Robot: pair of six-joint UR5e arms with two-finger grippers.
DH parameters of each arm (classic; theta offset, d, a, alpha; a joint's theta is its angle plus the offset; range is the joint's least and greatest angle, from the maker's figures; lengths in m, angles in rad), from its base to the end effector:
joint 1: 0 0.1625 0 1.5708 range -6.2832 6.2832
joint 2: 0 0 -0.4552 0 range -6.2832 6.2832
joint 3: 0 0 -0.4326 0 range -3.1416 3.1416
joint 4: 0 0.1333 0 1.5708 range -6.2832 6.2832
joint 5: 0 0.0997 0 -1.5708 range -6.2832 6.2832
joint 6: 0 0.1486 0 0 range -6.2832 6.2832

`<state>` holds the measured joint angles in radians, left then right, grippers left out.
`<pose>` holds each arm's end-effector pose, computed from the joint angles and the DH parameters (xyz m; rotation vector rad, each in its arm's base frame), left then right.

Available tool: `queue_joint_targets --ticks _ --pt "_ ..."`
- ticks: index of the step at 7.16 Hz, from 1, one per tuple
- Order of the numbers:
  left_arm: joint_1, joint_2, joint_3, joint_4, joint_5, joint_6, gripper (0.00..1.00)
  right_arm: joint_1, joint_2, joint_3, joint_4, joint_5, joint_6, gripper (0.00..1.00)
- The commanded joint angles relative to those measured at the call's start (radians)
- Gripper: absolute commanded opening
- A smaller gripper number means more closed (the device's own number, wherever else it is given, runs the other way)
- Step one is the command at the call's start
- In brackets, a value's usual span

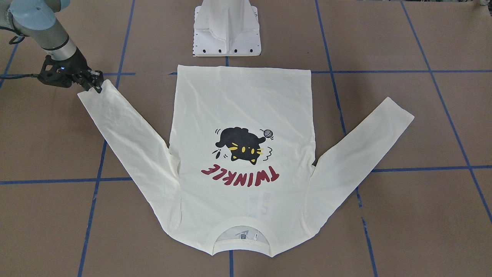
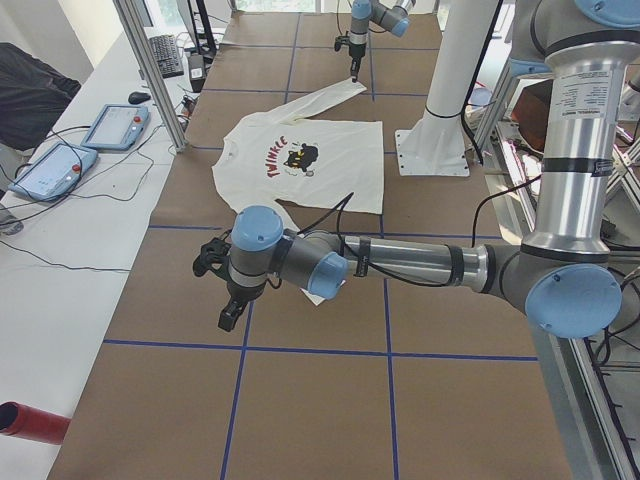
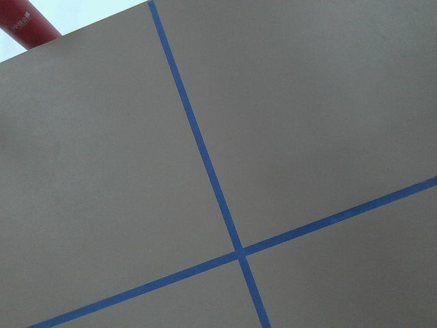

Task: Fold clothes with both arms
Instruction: 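Close the right gripper on the sleeve cuff nearest it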

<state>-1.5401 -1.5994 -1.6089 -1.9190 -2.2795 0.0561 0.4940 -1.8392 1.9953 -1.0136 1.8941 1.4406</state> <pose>-0.0187 -0.5822 0.6517 0.4067 0.6942 0.2291 -0.3767 -0.3006 0.5755 -0.0775 -0.7692 0.2303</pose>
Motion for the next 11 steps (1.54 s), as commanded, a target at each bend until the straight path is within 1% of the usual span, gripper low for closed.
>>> queue_joint_targets --ticks 1,4,5,7,8,9,11 --pt "0.0 -0.002 0.0 0.0 0.0 0.001 1.0 -0.012 0.009 0.002 -0.068 0.003 0.0 1.0" --pt "-0.002 -0.002 0.0 0.0 -0.002 -0.001 1.0 -0.018 0.015 -0.009 -0.068 0.008 0.0 1.0" --pt "-0.002 -0.002 0.0 0.0 -0.002 -0.001 1.0 -0.018 0.015 -0.01 -0.069 0.01 0.0 0.97" --pt "0.0 -0.002 0.0 0.0 -0.002 -0.001 1.0 -0.018 0.015 -0.012 -0.068 0.01 0.0 0.38" --pt "0.0 -0.002 0.0 0.0 -0.002 -0.001 1.0 -0.018 0.015 -0.01 -0.068 0.01 0.0 0.15" --pt "-0.002 -0.002 0.0 0.0 -0.002 -0.001 1.0 -0.018 0.015 -0.01 -0.068 0.01 0.0 0.01" --pt "0.0 -0.002 0.0 0.0 -0.002 -0.001 1.0 -0.017 0.017 -0.007 -0.068 0.01 0.0 0.0"
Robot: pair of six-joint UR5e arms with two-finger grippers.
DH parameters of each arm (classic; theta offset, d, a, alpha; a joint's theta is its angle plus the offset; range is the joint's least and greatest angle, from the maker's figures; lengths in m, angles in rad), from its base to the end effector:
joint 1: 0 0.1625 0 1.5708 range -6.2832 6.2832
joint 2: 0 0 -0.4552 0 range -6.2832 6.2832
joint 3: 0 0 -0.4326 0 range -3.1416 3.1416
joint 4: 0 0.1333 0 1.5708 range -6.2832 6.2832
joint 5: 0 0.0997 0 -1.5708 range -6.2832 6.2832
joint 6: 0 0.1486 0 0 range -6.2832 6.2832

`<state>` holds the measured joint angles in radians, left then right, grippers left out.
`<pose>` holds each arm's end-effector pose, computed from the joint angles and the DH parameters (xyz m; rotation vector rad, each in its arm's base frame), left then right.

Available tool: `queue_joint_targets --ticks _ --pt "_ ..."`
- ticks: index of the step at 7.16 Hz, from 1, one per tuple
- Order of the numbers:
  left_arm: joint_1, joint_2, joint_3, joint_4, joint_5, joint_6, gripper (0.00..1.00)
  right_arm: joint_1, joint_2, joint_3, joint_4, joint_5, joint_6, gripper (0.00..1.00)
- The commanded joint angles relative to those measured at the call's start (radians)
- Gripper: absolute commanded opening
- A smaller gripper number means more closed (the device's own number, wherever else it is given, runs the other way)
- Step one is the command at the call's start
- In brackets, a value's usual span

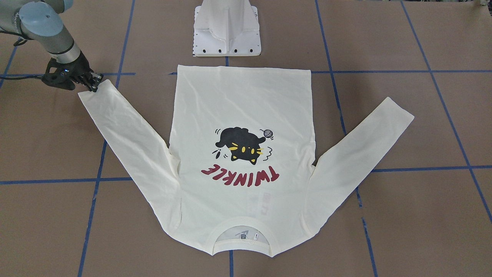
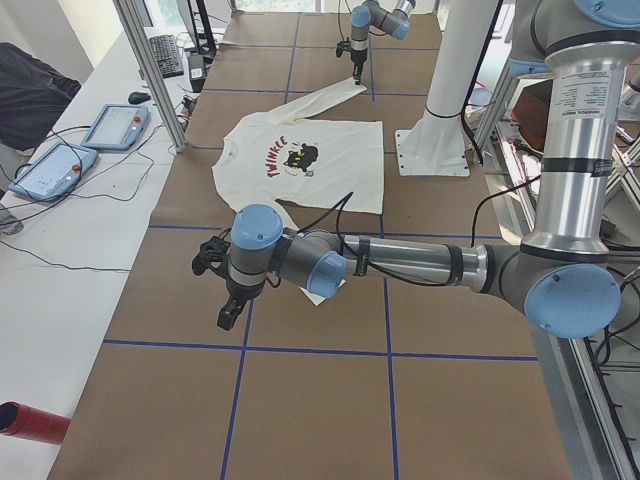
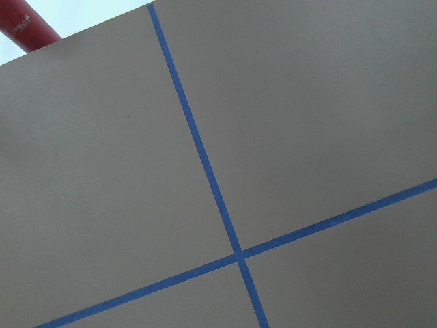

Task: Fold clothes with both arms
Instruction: 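Close the right gripper on the sleeve cuff nearest it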

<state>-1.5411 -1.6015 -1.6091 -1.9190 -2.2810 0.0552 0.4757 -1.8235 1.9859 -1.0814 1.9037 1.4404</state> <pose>-0.0191 -0.5832 0.6503 0.4089 0.6955 0.2284 -0.3857 -0.2940 0.5845 -0.1139 -0.7132 0.2217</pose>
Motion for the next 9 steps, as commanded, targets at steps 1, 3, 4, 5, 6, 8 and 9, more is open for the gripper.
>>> queue_joint_targets --ticks 1,3,4,5,6,8,9 --pt "0.001 0.0 0.0 0.0 0.0 0.0 1.0 0.001 0.0 0.005 0.0 0.003 0.0 0.0" --pt "-0.001 0.0 0.0 0.0 0.0 0.0 1.0 0.004 0.0 0.004 0.0 0.008 0.0 0.99" --pt "0.001 -0.002 0.0 0.0 0.0 -0.002 1.0 0.003 0.0 0.005 0.0 0.008 0.0 1.0" --pt "0.001 -0.002 0.0 0.0 0.0 -0.002 1.0 0.003 0.0 0.001 0.0 0.006 0.0 1.0" --pt "0.001 -0.003 0.0 0.0 0.0 -0.002 1.0 0.003 0.0 -0.002 0.0 0.006 0.0 1.0" --pt "0.001 -0.005 -0.002 0.0 0.0 -0.002 1.0 0.001 0.0 -0.005 0.0 0.006 0.0 1.0" --pt "0.0 -0.003 -0.002 0.0 0.0 -0.002 1.0 0.0 0.0 -0.009 0.0 0.006 0.002 1.0"
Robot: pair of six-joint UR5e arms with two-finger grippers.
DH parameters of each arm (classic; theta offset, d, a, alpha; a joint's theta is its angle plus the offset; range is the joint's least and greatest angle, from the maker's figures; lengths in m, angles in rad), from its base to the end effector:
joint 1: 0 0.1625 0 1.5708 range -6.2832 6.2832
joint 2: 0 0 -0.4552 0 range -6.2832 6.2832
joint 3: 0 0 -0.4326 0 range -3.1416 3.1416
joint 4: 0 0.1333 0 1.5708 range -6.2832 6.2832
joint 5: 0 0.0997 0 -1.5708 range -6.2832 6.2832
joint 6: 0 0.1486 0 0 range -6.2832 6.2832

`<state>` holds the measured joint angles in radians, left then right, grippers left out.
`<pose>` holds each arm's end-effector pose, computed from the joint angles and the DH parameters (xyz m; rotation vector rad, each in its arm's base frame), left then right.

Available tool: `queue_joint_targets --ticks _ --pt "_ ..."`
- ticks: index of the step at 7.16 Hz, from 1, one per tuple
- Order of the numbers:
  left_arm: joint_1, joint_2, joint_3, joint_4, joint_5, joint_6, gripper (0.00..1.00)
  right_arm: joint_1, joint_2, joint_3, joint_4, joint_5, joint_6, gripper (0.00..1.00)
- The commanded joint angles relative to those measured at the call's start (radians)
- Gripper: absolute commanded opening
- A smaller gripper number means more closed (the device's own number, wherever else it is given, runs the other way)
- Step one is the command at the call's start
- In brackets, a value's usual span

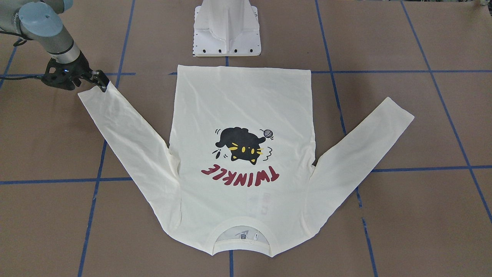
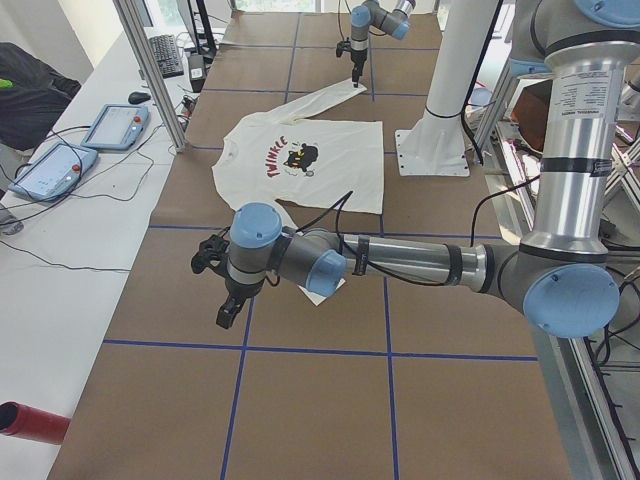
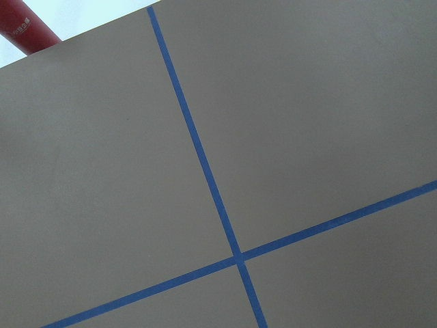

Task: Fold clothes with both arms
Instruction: 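Close the right gripper on the sleeve cuff nearest it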

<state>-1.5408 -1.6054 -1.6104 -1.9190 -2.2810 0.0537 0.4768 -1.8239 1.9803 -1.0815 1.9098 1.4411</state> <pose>-0.0189 -0.5851 0.6473 0.4132 0.6955 0.2291 -0.3856 -0.2936 0.5877 -0.1214 -0.7091 0.2226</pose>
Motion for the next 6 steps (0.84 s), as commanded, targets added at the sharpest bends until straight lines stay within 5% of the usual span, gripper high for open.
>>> queue_joint_targets --ticks 1,4,5,6 --pt "-0.001 0.001 0.0 0.0 0.0 0.0 1.0 -0.001 0.0 -0.003 0.0 0.0 -0.001 0.98" --pt "0.001 0.001 0.0 -0.002 0.0 0.002 1.0 -0.001 0.002 -0.001 0.0 0.002 0.001 0.11" --pt "0.001 0.001 0.0 -0.002 0.0 0.002 1.0 0.0 0.0 -0.001 0.0 0.002 -0.001 0.0" --pt "-0.001 0.001 0.0 -0.002 0.0 0.002 1.0 0.0 0.0 -0.001 0.0 0.002 -0.001 0.0"
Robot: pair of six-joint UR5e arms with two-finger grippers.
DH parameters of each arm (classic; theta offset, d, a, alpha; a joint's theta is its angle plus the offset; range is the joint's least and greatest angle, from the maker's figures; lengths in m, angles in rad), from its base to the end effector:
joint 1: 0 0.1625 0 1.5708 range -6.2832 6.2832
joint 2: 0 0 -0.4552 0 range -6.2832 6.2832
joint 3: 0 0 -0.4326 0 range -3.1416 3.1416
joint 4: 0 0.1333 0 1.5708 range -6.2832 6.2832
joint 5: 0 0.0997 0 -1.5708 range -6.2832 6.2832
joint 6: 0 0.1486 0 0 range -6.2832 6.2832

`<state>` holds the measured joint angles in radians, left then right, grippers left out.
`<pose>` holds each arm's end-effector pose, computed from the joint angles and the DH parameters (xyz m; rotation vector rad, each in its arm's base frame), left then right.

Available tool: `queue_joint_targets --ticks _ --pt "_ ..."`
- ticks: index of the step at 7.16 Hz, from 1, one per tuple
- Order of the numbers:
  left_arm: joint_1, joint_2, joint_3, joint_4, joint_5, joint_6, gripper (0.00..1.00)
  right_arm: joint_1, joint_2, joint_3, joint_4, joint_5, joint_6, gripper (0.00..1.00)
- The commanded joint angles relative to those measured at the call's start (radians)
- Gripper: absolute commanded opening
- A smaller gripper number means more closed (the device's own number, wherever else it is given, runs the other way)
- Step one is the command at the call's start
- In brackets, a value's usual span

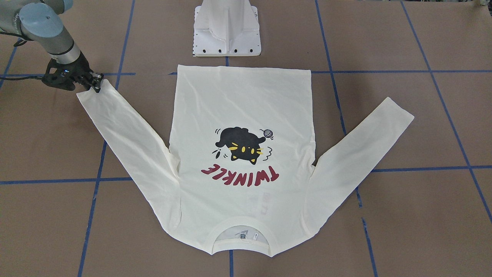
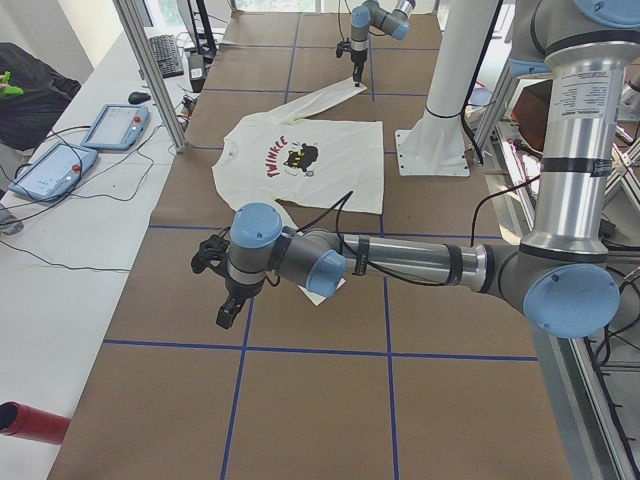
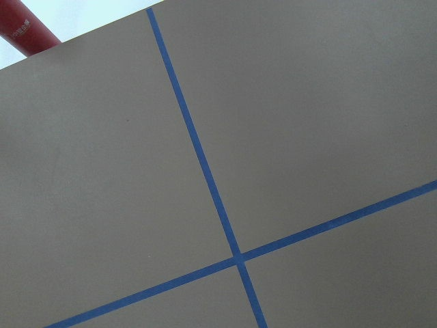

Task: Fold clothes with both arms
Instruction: 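Close the right gripper on the sleeve cuff nearest it, then carry the sleeve with the right gripper across the shirt toward the collar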

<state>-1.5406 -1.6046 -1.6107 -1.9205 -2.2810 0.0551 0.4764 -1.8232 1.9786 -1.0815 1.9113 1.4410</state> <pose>-0.0188 -0.5848 0.6473 0.4146 0.6952 0.2309 -0.3860 -0.2934 0.5884 -0.1233 -0.7085 0.2218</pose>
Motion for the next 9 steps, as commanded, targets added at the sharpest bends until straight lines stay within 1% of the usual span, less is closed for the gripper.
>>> queue_joint_targets --ticks 1,2,4,5,6,7,8,9 --pt "0.0 0.0 0.0 0.0 0.0 0.0 1.0 0.001 0.001 0.005 0.0 0.0 0.001 0.0" --pt "0.0 0.0 0.0 0.0 0.0 0.0 1.0 0.002 0.002 0.012 0.0 0.003 -0.001 0.0" --pt "0.0 -0.002 0.0 0.0 0.0 -0.001 1.0 0.056 0.034 0.054 0.006 0.0 0.001 0.0" --pt "0.0 -0.002 0.0 0.001 0.0 -0.003 1.0 0.076 0.082 0.071 0.006 0.0 0.001 0.0" --pt "0.0 -0.002 0.0 0.001 0.0 -0.001 1.0 0.094 0.152 0.063 0.0 -0.002 -0.001 0.0" --pt "0.005 -0.002 0.0 0.001 0.0 -0.001 1.0 0.128 0.262 0.022 -0.001 0.002 0.001 0.0" --pt "0.007 -0.003 0.001 0.0 0.0 -0.001 1.0 0.172 0.391 -0.053 0.0 0.036 0.001 0.0" --pt "0.008 -0.002 0.0 0.001 0.0 -0.003 1.0 0.223 0.497 -0.117 0.002 0.067 -0.001 0.0"
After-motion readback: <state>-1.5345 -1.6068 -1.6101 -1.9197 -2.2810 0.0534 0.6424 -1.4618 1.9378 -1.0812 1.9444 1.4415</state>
